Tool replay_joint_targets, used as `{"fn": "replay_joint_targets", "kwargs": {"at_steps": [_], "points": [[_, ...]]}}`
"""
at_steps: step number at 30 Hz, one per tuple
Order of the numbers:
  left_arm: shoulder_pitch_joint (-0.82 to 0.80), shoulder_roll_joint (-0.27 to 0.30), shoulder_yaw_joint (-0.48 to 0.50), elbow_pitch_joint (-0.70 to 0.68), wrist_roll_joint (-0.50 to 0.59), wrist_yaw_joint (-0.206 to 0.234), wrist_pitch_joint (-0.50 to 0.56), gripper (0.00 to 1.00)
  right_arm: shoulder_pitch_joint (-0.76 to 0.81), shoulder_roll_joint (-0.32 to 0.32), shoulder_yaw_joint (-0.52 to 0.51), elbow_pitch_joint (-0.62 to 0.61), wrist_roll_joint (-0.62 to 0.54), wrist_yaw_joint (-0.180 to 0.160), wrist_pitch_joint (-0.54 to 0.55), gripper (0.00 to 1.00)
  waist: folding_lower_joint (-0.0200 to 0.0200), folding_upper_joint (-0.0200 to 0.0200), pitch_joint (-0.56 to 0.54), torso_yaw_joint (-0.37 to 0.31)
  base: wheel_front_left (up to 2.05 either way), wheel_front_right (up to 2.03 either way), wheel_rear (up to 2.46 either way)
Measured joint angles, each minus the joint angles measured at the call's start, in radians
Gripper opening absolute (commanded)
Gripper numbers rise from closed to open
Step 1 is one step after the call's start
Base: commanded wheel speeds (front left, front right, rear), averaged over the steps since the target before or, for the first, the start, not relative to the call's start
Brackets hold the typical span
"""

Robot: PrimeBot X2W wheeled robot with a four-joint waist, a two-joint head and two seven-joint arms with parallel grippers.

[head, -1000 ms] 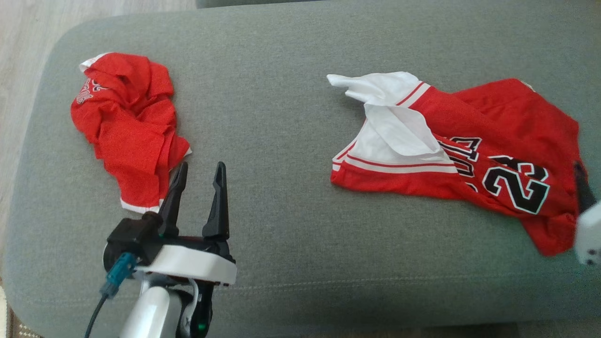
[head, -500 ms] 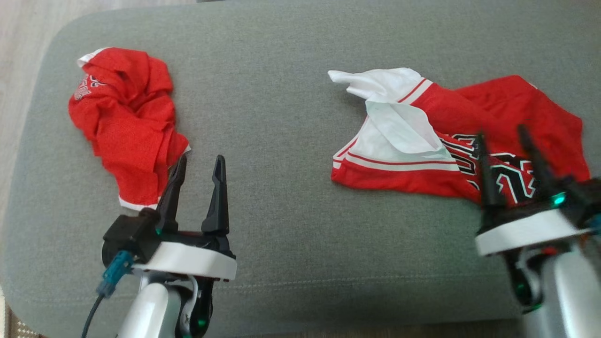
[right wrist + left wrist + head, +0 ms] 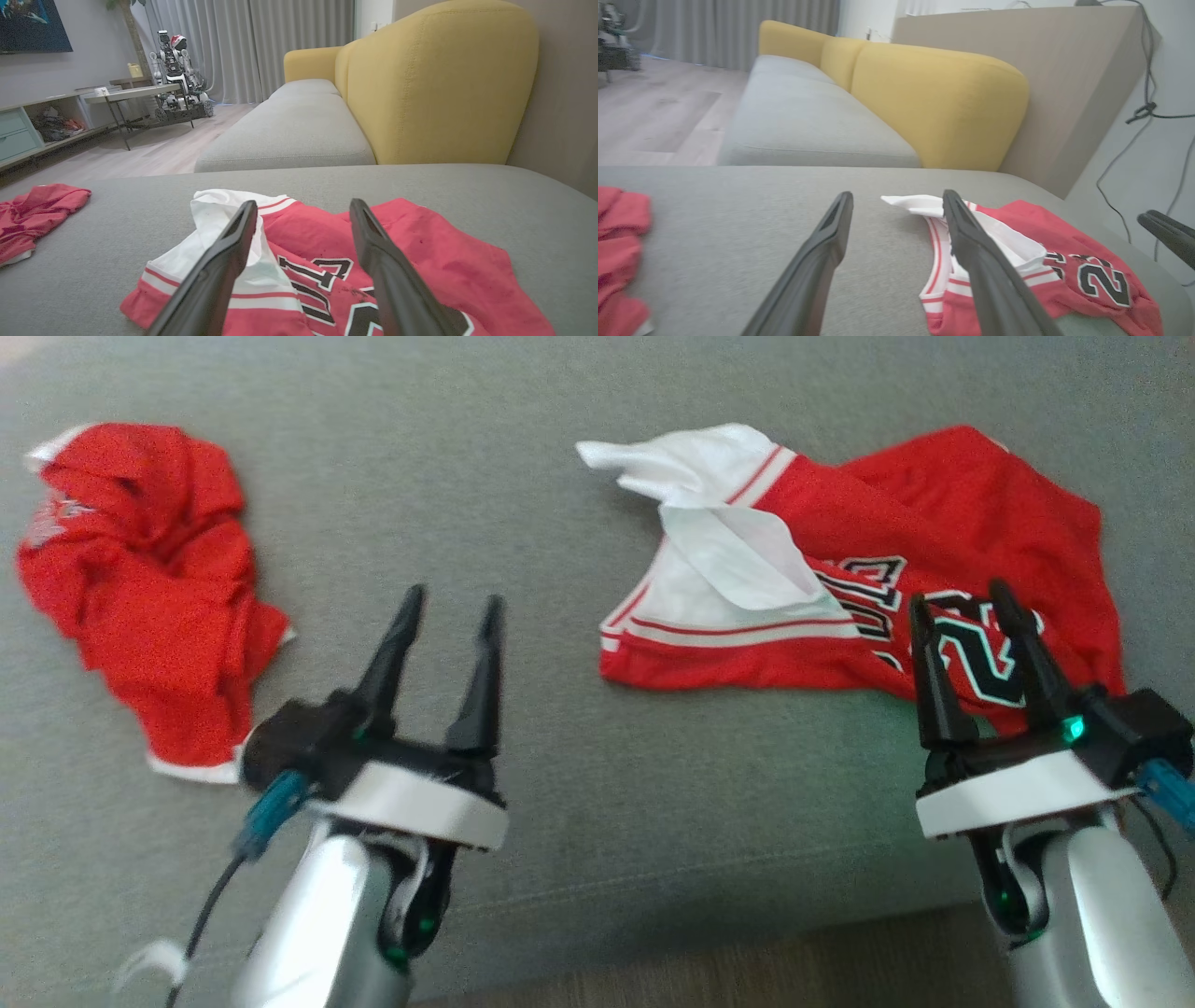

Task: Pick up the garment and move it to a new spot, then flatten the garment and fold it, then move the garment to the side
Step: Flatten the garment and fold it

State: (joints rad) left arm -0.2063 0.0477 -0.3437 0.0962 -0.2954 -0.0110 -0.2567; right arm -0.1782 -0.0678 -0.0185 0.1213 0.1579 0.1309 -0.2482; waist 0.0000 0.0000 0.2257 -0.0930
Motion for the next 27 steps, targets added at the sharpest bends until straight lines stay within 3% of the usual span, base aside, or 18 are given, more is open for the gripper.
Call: {"fn": "replay_joint_targets", "kwargs": {"at_steps": [4, 11, 20, 27], "points": [[-0.104, -0.001, -0.074, 0.107, 0.034, -0.035, 0.0, 1.0, -0.014, 0.002, -0.005, -0.017, 0.0, 0.0, -0.004, 1.0, 0.0, 0.0, 0.039, -0.045, 0.0, 0.0, 0.0], [-0.306, -0.002, -0.16, 0.308, 0.095, -0.051, 0.0, 1.0, -0.025, 0.009, -0.004, -0.055, 0.001, 0.0, -0.004, 1.0, 0.0, 0.0, 0.104, -0.131, 0.0, 0.0, 0.0], [-0.471, -0.005, -0.161, 0.546, 0.061, -0.042, 0.0, 1.0, -0.044, 0.014, -0.011, -0.055, 0.009, 0.0, -0.004, 1.0, 0.0001, 0.0, 0.157, -0.219, 0.0, 0.0, 0.0], [-0.534, -0.005, -0.157, 0.612, 0.034, -0.046, 0.0, 1.0, -0.044, 0.016, -0.012, -0.052, 0.012, 0.0, -0.004, 1.0, 0.0, 0.0, 0.161, -0.238, 0.0, 0.0, 0.0]]}}
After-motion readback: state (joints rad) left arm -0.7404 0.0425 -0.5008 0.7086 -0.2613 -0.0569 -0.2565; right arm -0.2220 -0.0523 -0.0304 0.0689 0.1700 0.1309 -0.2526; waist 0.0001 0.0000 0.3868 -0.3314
